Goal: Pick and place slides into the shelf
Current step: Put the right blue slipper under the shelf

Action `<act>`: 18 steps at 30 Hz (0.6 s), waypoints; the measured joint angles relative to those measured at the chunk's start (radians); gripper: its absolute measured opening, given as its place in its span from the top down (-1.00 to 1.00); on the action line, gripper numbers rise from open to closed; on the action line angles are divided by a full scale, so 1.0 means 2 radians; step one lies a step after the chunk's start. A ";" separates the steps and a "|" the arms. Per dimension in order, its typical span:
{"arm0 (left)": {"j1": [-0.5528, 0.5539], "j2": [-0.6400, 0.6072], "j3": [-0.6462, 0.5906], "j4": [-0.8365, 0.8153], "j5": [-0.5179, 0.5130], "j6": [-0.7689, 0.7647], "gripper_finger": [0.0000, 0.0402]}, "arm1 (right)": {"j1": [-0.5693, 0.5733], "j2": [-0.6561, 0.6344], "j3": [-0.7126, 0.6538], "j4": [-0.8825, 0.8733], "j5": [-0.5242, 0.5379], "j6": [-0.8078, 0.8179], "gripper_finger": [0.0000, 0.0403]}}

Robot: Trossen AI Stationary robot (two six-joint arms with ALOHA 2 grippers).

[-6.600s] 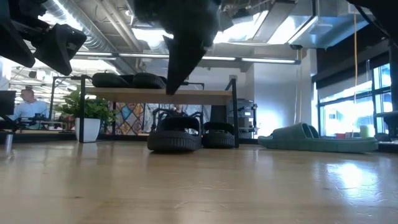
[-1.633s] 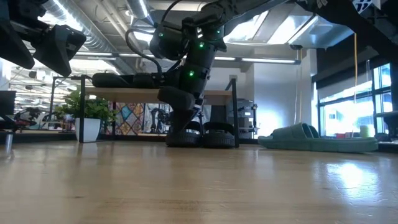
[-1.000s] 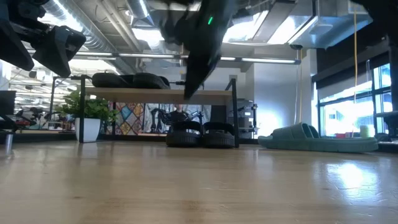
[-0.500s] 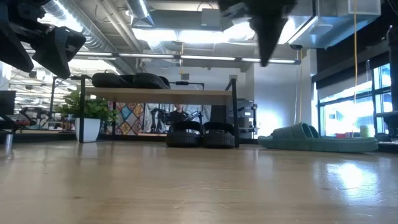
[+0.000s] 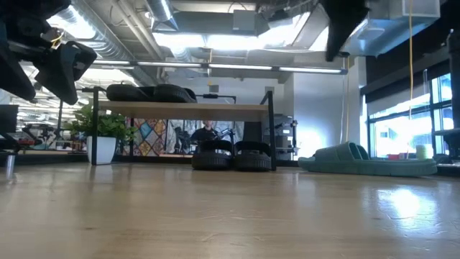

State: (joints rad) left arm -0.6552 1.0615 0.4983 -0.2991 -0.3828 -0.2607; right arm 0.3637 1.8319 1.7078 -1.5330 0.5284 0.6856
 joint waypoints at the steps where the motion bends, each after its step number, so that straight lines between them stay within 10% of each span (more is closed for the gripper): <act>1: 0.000 0.000 0.000 0.001 0.000 0.000 -0.02 | 0.000 -0.017 -0.023 0.006 0.003 0.007 0.22; 8: 0.000 0.000 0.000 0.002 -0.019 0.000 -0.02 | -0.051 -0.154 -0.220 0.103 0.067 -0.037 -0.10; 18: 0.021 -0.002 0.000 0.048 -0.196 0.001 -0.02 | -0.215 -0.318 -0.411 0.219 0.103 -0.139 -0.20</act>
State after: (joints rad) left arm -0.6125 1.0584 0.4984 -0.2027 -0.7750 -0.2593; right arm -0.0661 1.1965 0.8861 -1.0949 0.7344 0.4073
